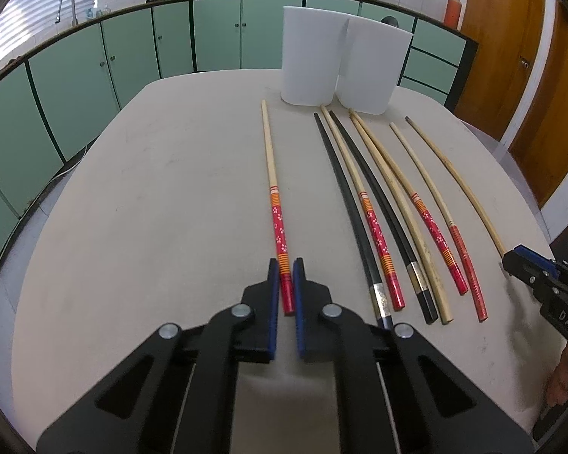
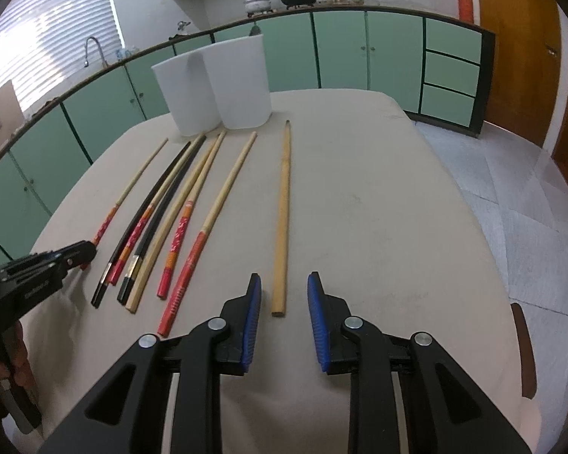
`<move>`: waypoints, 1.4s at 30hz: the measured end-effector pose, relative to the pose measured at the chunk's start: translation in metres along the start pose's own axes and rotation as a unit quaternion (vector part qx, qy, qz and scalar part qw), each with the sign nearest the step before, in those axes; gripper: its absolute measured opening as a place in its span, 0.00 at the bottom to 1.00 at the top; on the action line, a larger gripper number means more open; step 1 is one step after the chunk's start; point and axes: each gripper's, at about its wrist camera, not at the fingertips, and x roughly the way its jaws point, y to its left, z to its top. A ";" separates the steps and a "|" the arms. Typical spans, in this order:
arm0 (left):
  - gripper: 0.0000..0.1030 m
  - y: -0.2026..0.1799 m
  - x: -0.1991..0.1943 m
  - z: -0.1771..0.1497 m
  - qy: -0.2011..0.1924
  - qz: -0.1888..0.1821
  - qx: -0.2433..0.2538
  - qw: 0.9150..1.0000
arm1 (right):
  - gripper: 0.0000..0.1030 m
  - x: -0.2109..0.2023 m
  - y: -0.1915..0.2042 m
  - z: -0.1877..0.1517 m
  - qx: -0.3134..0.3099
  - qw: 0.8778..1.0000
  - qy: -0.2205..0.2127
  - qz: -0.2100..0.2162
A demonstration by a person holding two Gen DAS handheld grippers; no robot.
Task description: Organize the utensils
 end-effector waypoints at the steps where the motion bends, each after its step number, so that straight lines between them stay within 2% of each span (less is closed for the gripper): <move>1: 0.07 0.000 0.000 0.000 0.000 0.000 0.000 1.000 | 0.24 0.000 0.001 -0.001 -0.003 1.000 0.001 0.001; 7: 0.08 0.000 0.000 0.000 0.000 0.001 0.001 1.000 | 0.22 -0.004 0.006 -0.007 -0.015 1.000 0.008 0.005; 16: 0.07 0.000 0.000 0.000 0.001 0.002 0.002 1.000 | 0.08 -0.001 0.002 -0.006 -0.006 1.000 0.007 0.007; 26: 0.05 0.002 -0.007 0.002 -0.004 -0.005 -0.003 1.000 | 0.07 -0.014 0.002 0.006 -0.020 1.000 -0.010 0.003; 29: 0.05 0.000 -0.021 0.007 -0.018 -0.003 0.008 1.000 | 0.07 -0.026 0.002 0.016 -0.022 0.999 -0.024 0.005; 35: 0.05 -0.002 -0.065 0.031 -0.074 -0.006 0.022 0.997 | 0.07 -0.056 0.004 0.040 -0.026 0.997 -0.070 0.009; 42: 0.05 -0.006 -0.113 0.065 -0.142 -0.019 0.028 0.989 | 0.07 -0.087 0.007 0.074 -0.034 0.992 -0.117 0.014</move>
